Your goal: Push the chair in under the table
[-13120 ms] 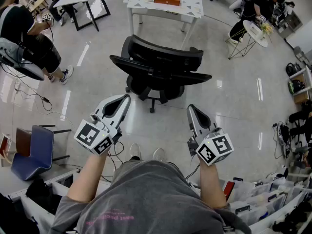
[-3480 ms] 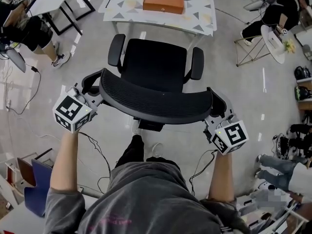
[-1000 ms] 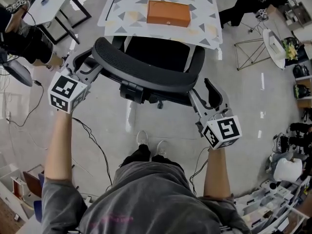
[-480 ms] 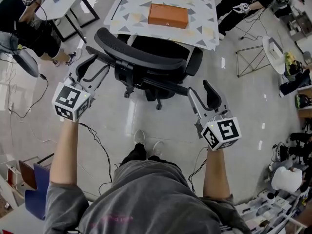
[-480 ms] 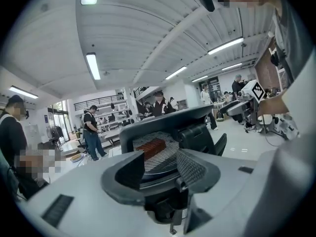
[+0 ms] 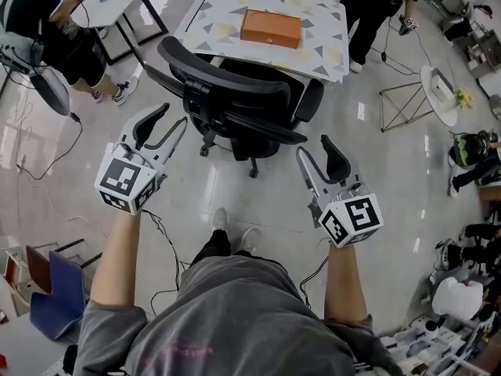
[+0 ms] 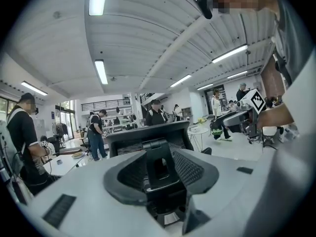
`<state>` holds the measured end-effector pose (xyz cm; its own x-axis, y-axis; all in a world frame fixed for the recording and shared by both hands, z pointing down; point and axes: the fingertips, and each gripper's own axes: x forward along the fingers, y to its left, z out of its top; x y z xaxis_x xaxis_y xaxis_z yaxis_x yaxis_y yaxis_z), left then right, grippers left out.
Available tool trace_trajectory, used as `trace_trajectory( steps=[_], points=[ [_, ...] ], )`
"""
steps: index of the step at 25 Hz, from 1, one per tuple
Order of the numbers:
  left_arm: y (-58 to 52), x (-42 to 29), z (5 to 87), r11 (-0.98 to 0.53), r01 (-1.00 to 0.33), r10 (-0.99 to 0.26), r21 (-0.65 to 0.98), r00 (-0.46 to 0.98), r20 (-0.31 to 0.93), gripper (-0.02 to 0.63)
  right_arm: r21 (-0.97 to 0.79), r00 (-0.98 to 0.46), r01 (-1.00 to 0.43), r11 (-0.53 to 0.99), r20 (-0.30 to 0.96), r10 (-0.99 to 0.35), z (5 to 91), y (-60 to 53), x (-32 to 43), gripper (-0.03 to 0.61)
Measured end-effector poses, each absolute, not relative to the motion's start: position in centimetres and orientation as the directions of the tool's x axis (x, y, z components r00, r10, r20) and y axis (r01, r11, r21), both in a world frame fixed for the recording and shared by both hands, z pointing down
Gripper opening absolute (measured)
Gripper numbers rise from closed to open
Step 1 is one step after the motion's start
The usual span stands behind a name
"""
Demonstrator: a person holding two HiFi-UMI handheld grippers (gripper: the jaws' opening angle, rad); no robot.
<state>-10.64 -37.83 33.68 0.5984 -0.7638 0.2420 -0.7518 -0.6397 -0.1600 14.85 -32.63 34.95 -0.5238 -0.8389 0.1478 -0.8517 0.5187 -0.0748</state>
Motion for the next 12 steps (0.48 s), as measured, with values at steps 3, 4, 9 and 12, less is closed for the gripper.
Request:
trace_trajectory(
  steps=[3, 4, 9, 12],
  points=[
    [-36.3, -9.8, 33.2, -0.636, -0.757, -0.768, -0.151, 0.602, 0.221, 0.175, -0.076, -0.532, -0.847, 0.527, 0.145, -0.834, 34.7, -31.6, 14.9, 0.232],
    [-35.8, -9.6, 33.1, -0.636, -0.757, -0.768, -0.149, 0.603, 0.216, 0.173, -0.078, -0.533, -0.846, 0.527, 0.144, -0.834, 34.7, -31.3, 14.9, 0.232],
    [-34.0, -9.1, 33.2, -0.629, -0.767, -0.774, -0.13, 0.602, 0.196, 0.152, -0.08, -0.537, -0.844, 0.531, 0.142, -0.832, 34.6, -29.7, 15.2, 0.232],
    [-33.2, -8.5, 33.2, -0.629, -0.768, -0.774, -0.122, 0.604, 0.188, 0.135, -0.076, -0.538, -0.843, 0.533, 0.138, -0.831, 34.5, -29.1, 15.4, 0.221]
  ],
)
